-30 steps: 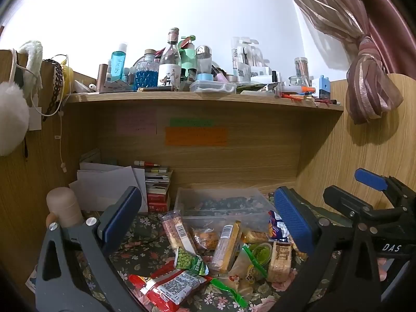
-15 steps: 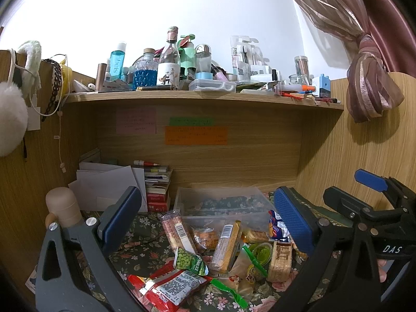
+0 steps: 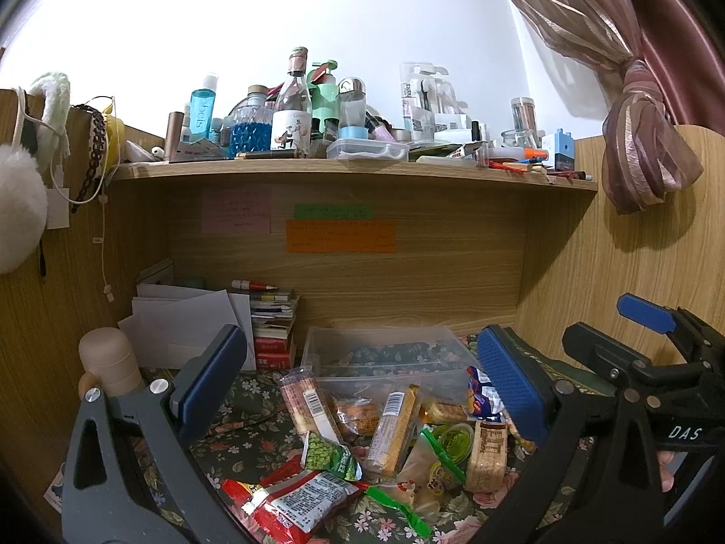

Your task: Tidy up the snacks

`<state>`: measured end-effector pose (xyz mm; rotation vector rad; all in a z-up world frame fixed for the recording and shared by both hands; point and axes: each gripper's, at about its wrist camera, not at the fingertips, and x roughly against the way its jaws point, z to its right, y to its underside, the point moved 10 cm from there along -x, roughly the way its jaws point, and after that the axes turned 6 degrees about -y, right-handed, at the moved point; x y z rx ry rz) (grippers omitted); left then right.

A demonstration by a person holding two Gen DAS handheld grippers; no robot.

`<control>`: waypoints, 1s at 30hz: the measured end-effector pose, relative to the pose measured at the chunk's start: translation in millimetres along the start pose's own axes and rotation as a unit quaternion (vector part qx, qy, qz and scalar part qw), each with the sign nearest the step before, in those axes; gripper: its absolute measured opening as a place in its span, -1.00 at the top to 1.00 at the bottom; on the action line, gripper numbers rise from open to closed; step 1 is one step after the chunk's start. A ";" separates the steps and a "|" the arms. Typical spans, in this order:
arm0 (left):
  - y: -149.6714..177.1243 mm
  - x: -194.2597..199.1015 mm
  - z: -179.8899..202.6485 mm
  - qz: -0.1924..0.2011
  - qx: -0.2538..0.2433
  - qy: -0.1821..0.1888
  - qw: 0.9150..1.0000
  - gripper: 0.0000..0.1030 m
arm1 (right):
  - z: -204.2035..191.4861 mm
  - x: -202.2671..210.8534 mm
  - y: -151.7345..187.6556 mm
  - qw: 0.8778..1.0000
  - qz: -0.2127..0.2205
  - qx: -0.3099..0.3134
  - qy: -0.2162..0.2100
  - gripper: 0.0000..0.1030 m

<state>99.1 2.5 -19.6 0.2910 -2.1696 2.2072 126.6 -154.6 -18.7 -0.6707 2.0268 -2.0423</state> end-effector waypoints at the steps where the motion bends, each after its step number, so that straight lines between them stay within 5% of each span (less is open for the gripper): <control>1: 0.4 -0.1 -0.4 0.000 0.000 0.000 1.000 -1.00 | 0.0 0.1 0.0 1.000 0.000 0.000 0.000 -1.00; 30: 6.0 -1.1 -4.1 -0.002 -0.001 0.001 1.000 -1.00 | -3.1 0.4 -1.7 1.000 0.004 -0.003 -0.002 -1.00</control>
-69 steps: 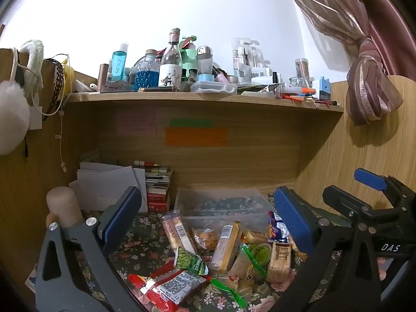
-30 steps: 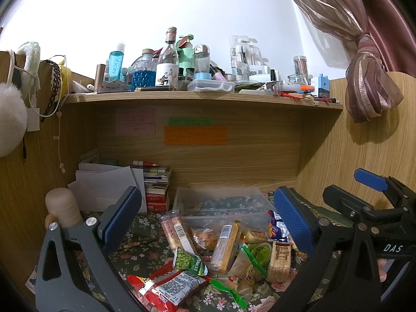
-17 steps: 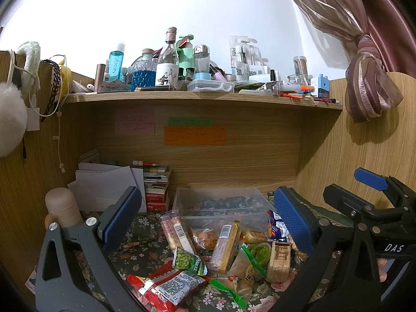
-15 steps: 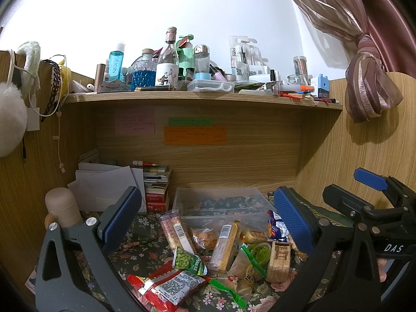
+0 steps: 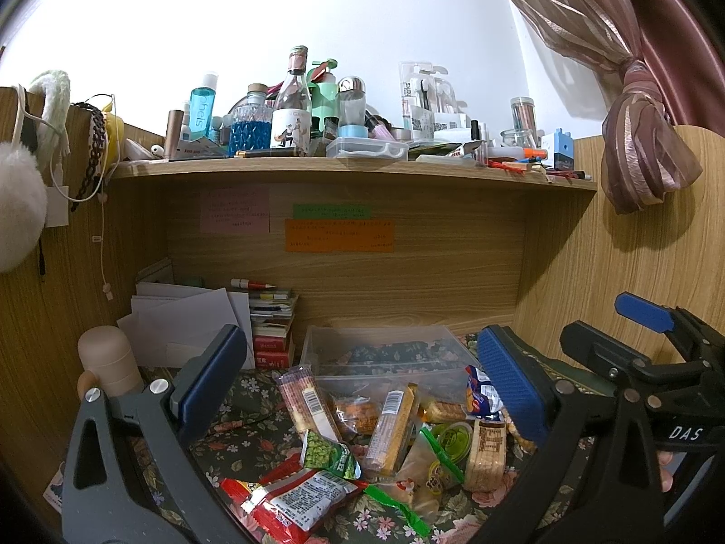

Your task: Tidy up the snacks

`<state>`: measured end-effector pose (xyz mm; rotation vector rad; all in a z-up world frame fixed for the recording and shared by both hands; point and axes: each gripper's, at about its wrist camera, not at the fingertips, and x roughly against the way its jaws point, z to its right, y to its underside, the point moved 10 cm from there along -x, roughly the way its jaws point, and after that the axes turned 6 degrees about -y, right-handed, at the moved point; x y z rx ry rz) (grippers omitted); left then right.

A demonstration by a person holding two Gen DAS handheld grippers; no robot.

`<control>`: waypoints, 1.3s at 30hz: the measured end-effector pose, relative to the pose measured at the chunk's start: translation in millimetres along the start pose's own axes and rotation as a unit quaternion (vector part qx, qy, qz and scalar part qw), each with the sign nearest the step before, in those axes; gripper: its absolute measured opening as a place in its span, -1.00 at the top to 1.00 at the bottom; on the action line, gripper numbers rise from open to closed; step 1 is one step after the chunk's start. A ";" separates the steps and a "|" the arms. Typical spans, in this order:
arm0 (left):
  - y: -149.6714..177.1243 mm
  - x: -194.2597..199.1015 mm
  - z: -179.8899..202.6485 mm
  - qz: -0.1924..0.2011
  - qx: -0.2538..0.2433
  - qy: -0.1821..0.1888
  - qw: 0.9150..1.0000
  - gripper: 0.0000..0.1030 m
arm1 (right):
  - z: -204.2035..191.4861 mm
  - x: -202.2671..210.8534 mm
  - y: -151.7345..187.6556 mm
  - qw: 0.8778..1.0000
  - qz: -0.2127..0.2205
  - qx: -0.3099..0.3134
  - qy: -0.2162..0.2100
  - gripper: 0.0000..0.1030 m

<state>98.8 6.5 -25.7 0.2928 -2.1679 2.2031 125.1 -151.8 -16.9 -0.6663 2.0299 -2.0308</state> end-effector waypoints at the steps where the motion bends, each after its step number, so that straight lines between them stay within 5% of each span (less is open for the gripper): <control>1: 0.6 -1.4 -0.7 0.000 0.000 0.001 1.000 -1.00 | 0.1 0.0 0.1 1.000 0.000 0.000 0.000 -1.00; 10: 5.8 -3.1 4.5 -0.001 0.001 0.008 1.000 -0.98 | -3.8 -2.8 3.0 1.000 -0.003 -0.001 -0.005 -1.00; 15: 10.7 -9.7 -1.5 -0.022 0.003 0.009 1.000 -0.71 | 2.1 -8.8 9.9 1.000 -0.016 -0.008 -0.014 -1.00; 20: 22.7 -20.7 -16.6 -0.050 0.003 0.008 0.999 -0.70 | 12.2 -15.5 23.0 0.999 -0.041 -0.013 -0.012 -0.88; 29: 73.9 -45.1 -53.0 -0.133 -0.012 -0.017 0.991 -0.70 | 39.9 -30.0 65.4 0.993 -0.117 -0.027 0.003 -0.69; 39: 146.6 -66.9 -59.2 -0.229 -0.021 0.006 0.973 -0.76 | 40.8 -40.3 115.6 0.980 -0.191 -0.053 -0.014 -0.59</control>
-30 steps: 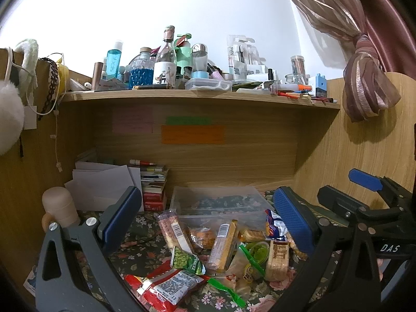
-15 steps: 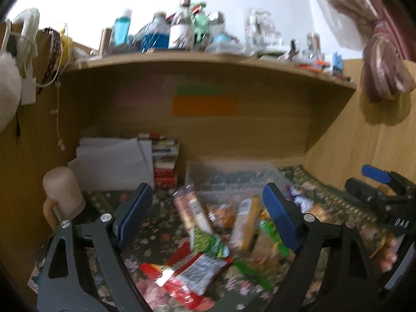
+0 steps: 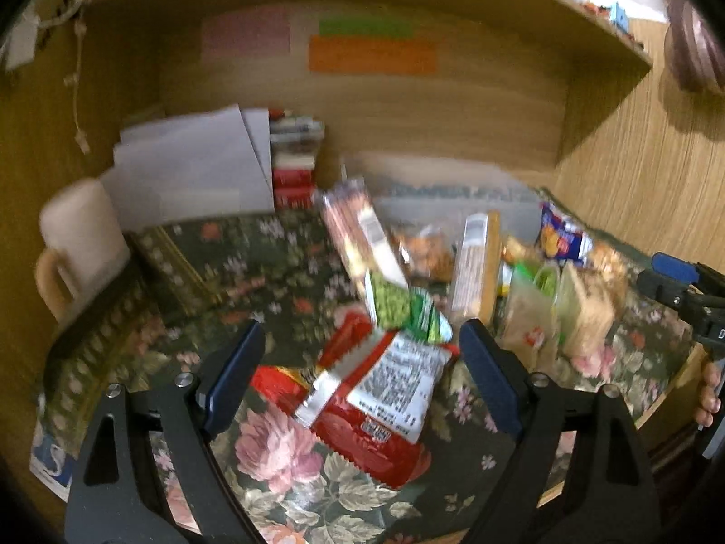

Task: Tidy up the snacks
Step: 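Grasp the red chip bag with the left tool while the right tool grasps the beige cracker block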

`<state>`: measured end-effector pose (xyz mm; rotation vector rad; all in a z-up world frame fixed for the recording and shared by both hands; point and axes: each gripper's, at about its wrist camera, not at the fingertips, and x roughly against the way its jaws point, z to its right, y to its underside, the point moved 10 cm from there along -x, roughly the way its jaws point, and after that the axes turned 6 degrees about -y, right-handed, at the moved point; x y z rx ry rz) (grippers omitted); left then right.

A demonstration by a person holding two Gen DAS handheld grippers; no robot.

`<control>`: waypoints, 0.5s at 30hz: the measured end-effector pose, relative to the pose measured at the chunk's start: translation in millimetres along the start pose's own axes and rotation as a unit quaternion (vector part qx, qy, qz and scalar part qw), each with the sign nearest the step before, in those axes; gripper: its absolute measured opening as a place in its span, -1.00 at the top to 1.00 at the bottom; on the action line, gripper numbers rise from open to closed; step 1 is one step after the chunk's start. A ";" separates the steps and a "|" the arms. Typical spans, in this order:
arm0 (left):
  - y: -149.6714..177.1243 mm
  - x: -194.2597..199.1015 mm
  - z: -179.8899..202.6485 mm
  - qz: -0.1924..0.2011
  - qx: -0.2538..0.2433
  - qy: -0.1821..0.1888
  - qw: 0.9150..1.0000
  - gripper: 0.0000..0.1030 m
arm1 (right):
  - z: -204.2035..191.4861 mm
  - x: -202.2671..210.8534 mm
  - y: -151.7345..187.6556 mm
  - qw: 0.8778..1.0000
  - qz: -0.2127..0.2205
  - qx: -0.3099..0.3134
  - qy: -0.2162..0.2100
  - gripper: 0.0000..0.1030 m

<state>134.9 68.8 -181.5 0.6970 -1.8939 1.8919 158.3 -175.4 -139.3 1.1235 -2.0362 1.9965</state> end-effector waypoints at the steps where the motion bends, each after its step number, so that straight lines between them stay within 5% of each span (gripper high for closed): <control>1: 3.6 -4.4 0.5 -0.007 0.000 0.002 1.000 -0.78 | -1.2 -2.5 3.1 1.000 -0.006 -0.003 -0.004 -0.59; 5: 16.3 -20.8 -0.1 -0.030 -0.005 0.004 1.000 -1.00 | -8.0 -17.6 13.6 0.999 -0.028 -0.015 -0.017 -0.59; 15: 24.7 -39.2 -1.8 -0.024 -0.043 -0.014 0.999 -1.00 | -24.0 -47.3 26.2 0.996 -0.068 -0.032 -0.039 -0.59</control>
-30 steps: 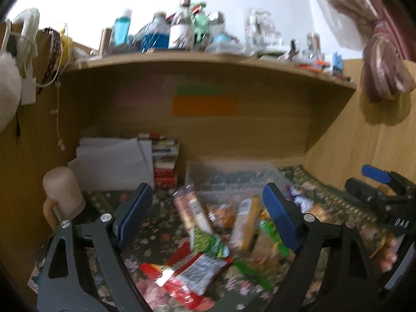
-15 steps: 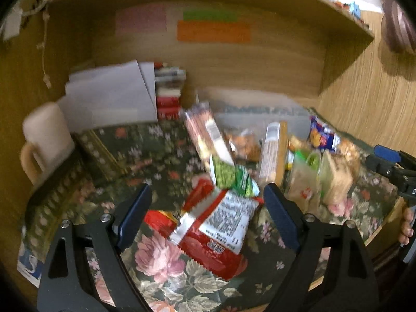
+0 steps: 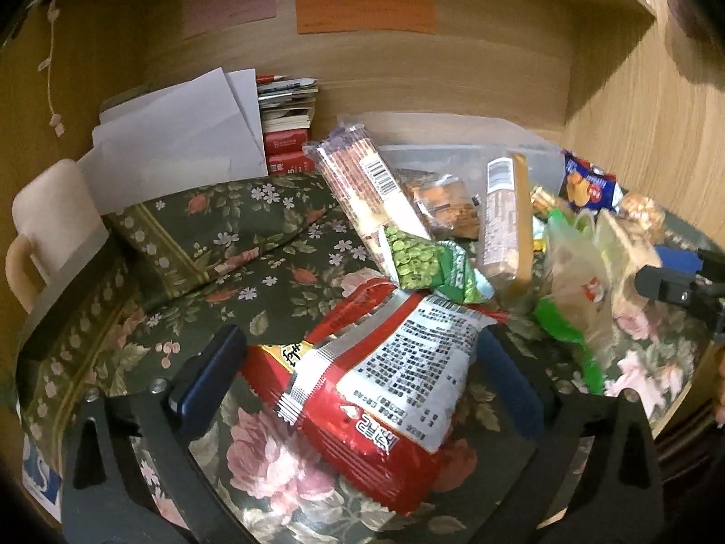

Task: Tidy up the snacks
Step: 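Grasp the red chip bag with the left tool while the right tool grasps the beige cracker block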

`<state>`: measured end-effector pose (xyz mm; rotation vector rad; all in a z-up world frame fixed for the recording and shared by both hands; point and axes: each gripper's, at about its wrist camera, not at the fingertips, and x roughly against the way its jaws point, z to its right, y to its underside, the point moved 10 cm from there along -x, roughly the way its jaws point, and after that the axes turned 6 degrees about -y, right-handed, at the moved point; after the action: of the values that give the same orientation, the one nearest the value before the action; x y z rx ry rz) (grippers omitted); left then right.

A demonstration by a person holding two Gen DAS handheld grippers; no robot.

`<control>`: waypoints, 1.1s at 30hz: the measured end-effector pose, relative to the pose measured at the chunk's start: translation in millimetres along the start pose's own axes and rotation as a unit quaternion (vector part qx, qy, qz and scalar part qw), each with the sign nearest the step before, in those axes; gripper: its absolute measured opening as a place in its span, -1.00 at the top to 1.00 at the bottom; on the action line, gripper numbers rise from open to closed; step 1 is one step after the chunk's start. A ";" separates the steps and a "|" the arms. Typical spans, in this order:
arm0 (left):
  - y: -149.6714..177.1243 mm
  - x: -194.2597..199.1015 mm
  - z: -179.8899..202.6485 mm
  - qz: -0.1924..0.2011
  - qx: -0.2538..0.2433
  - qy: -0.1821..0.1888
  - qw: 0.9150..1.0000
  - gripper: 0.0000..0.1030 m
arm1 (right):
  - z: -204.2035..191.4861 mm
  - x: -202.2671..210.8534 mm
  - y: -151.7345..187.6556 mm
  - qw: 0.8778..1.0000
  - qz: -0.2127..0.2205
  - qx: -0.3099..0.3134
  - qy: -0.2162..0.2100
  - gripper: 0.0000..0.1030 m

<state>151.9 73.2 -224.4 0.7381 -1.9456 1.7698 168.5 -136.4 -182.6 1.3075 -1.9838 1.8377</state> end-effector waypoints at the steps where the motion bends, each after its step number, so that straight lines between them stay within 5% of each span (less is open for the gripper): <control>1: 1.0 -3.2 -0.9 -0.004 -0.002 0.001 1.000 -1.00 | -1.3 -2.5 0.0 1.000 -0.002 0.000 0.000 -0.59; 11: 4.5 -29.6 -1.5 -0.031 0.020 0.042 0.998 -1.00 | 0.8 -21.9 -6.2 1.000 -0.007 -0.012 0.019 -0.57; 19: 5.4 -30.4 13.9 -0.027 -0.002 0.045 0.999 -0.98 | 13.2 -24.1 -2.4 0.999 -0.013 -0.027 0.034 -0.21; 24: 3.4 -24.0 15.8 -0.016 0.017 0.066 0.998 -0.56 | 11.7 -19.0 -4.9 0.998 -0.001 -0.007 0.056 0.11; 33: 1.8 -9.2 13.2 0.012 0.024 0.059 0.998 -0.27 | 16.9 -9.0 -8.9 0.998 0.012 0.008 0.068 0.35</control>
<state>158.7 61.2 -233.0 0.6132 -1.8472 1.8381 187.4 -145.5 -185.7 1.1335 -1.9276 1.9032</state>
